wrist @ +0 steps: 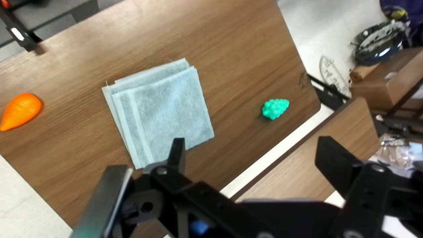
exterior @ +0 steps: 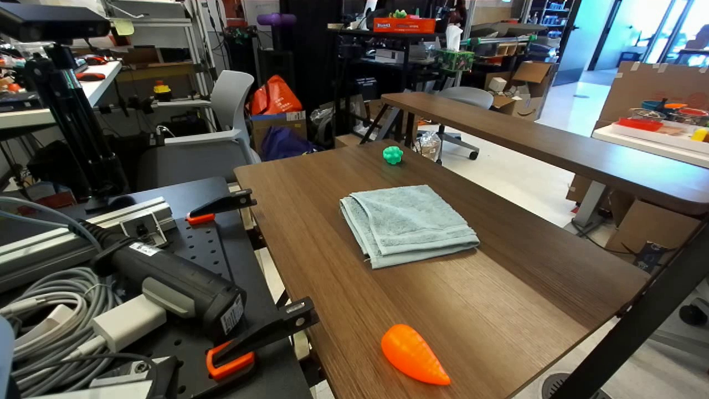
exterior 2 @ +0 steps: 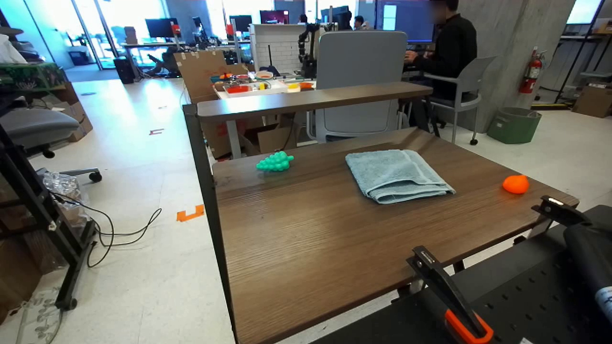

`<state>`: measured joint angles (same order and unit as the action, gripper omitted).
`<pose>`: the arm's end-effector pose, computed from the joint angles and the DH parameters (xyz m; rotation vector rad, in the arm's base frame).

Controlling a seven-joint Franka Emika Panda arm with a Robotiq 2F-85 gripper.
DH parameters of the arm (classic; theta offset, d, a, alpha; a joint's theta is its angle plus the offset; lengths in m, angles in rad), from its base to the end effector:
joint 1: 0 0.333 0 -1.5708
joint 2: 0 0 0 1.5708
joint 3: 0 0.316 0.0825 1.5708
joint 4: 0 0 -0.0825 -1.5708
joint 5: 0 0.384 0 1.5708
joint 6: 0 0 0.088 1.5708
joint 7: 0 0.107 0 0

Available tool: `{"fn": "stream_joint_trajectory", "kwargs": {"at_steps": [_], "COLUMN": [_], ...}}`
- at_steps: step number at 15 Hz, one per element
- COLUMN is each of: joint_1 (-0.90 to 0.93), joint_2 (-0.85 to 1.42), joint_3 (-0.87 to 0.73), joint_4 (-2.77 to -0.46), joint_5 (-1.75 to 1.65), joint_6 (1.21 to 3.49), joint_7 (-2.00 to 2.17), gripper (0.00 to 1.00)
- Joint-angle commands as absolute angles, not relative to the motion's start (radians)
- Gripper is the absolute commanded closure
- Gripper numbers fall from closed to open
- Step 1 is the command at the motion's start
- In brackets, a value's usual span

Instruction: Use the towel to wipe the tabletop

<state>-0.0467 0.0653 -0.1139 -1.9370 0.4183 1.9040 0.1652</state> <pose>0.5635 -0.0605 0.4478 -2.6778 0.6609 0.1350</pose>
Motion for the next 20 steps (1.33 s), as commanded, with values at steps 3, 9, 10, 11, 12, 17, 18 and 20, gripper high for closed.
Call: {"fn": "stream_joint_trajectory", "kwargs": {"at_steps": [3, 9, 10, 11, 12, 17, 18, 20], "joint_1": [-0.057, -0.049, -0.043, -0.038, -0.029, 0.018, 0.033, 0.062], "joint_2": [0.194, 0.240, 0.244, 0.255, 0.270, 0.382, 0.419, 0.480], "joint_3": [-0.089, -0.089, -0.089, -0.088, -0.086, -0.076, -0.079, -0.089], "joint_4": [-1.899, -1.884, -1.900, -1.908, -1.920, -1.940, -1.935, -1.929], "joint_5": [0.385, 0.344, 0.337, 0.324, 0.309, 0.255, 0.241, 0.212], "joint_6": [2.032, 2.095, 2.131, 2.148, 2.169, 2.214, 2.229, 2.250], "joint_7": [0.260, 0.321, 0.328, 0.338, 0.358, 0.494, 0.533, 0.604], "gripper": [0.00, 0.00, 0.00, 0.00, 0.00, 0.00, 0.00, 0.00]}}
